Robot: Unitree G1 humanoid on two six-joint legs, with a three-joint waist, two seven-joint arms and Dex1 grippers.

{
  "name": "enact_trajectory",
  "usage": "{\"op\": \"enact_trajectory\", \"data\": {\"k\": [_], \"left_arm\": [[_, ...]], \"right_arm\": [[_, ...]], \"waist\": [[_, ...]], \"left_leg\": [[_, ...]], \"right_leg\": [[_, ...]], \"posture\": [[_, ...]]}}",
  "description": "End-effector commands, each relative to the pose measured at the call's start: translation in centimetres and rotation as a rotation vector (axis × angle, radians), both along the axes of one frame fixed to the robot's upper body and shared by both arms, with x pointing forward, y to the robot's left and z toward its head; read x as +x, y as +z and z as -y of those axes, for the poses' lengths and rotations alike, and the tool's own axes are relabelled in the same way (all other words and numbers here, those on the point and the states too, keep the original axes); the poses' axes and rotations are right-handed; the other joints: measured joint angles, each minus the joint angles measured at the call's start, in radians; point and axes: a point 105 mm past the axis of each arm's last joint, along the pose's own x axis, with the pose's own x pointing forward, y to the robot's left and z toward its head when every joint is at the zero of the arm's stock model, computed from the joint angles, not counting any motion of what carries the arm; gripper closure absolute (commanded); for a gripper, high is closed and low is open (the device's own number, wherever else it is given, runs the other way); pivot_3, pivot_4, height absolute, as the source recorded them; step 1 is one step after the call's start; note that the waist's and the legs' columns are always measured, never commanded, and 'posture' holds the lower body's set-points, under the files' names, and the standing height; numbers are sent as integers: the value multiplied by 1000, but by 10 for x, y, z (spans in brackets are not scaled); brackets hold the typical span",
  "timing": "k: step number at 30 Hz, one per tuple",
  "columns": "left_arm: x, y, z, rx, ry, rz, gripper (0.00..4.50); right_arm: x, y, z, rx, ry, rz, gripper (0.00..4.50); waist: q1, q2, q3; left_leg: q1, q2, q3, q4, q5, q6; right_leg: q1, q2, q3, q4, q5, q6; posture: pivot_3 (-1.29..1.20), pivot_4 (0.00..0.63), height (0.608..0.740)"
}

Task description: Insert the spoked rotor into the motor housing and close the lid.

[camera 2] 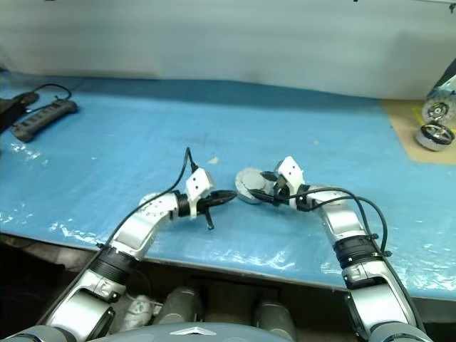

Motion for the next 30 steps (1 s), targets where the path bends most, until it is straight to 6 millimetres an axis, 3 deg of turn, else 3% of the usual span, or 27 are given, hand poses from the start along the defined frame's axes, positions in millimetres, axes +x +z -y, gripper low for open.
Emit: {"op": "enact_trajectory", "data": {"k": [1, 7, 11, 17, 25, 30], "left_arm": [[13, 22, -8, -109, 51, 3, 4500], [15, 33, -9, -200, 20, -44, 4500], [9, 26, 0, -165, -34, -46, 4500], [22, 5, 1, -80, 19, -32, 4500], [22, 2, 17, -134, -19, -46, 4500], [27, -9, 11, -72, 13, -37, 4500]], "right_arm": [[-42, -84, 34, -165, -55, -329, 1526], [-40, -83, 31, -150, -43, -338, 1526], [-42, -87, 30, -161, -35, -337, 1526], [-43, -92, 33, -143, -59, -342, 1526], [-44, -96, 27, -153, -50, -341, 1526], [-43, -91, 28, -153, -51, -338, 1526]], "waist": [[-2, -1, -2], [-4, 2, -3], [-6, 1, -3], [-6, 0, -3], [-9, -4, -4], [-11, -4, -4]], "left_leg": [[0, 0, 0, -2, 0, 0], [-4, 1, 4, -13, 1, 1], [-3, 1, 5, -15, 2, 3], [-1, 1, 5, -16, 0, 0], [0, 1, 5, -18, 0, 0], [0, 1, 6, -21, 0, 0]], "right_leg": [[2, 0, -1, -4, 0, 0], [1, 0, -2, -11, 0, 0], [1, 0, -2, -16, 0, 0], [2, 0, -2, -17, 0, 0], [3, 0, -1, -18, -1, 0], [3, 0, -1, -21, -1, 1]], "posture": [[0, 150, 740], [0, 150, 740], [0, 150, 740], [0, 150, 740], [0, 150, 740], [0, 150, 740]]}}
